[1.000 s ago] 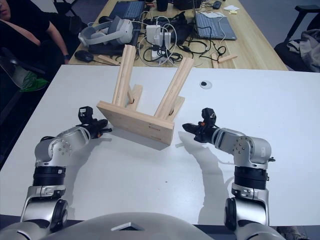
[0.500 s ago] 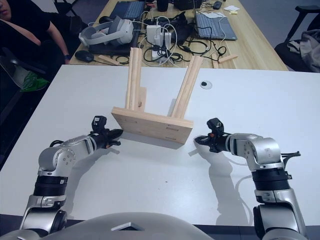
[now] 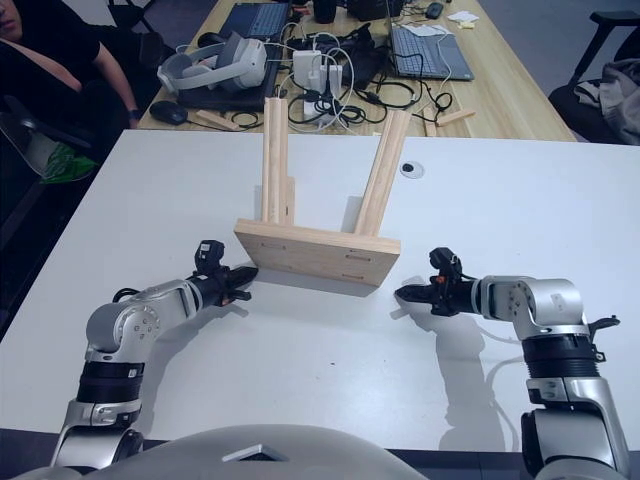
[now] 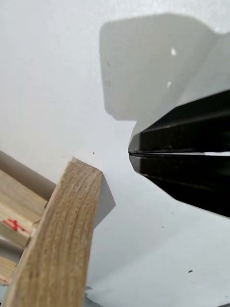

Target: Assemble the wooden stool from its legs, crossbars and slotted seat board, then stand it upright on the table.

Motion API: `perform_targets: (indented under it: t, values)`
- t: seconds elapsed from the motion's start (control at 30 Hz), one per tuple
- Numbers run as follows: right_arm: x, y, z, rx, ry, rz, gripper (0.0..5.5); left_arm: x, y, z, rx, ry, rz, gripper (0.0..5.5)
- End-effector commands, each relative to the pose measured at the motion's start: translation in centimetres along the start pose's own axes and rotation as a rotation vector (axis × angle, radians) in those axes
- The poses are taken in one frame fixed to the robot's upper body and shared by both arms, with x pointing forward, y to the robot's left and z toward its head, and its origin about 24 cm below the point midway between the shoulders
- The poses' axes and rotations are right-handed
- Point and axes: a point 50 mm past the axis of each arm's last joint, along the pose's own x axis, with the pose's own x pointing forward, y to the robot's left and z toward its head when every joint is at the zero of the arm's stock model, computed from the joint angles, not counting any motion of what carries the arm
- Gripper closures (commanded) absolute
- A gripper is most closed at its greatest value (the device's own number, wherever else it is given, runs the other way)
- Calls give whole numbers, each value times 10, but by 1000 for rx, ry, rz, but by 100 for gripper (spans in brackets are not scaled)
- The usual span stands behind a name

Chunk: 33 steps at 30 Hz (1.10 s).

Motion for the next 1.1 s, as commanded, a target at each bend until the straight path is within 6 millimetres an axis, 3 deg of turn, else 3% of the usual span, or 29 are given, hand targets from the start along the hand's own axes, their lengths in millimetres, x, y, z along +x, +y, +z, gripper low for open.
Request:
perform_targets:
  t: [0.03, 0.27, 1.1]
  values:
    - [8, 2, 2, -59, 33, -52, 550, 2, 5, 1, 4, 13, 60, 547]
    - [17, 6, 5, -81, 21, -51, 550, -2, 17, 8, 0, 1, 179, 547]
    - [29, 11, 14, -53, -30, -11, 550, 9, 5, 11, -4, -25, 91, 547]
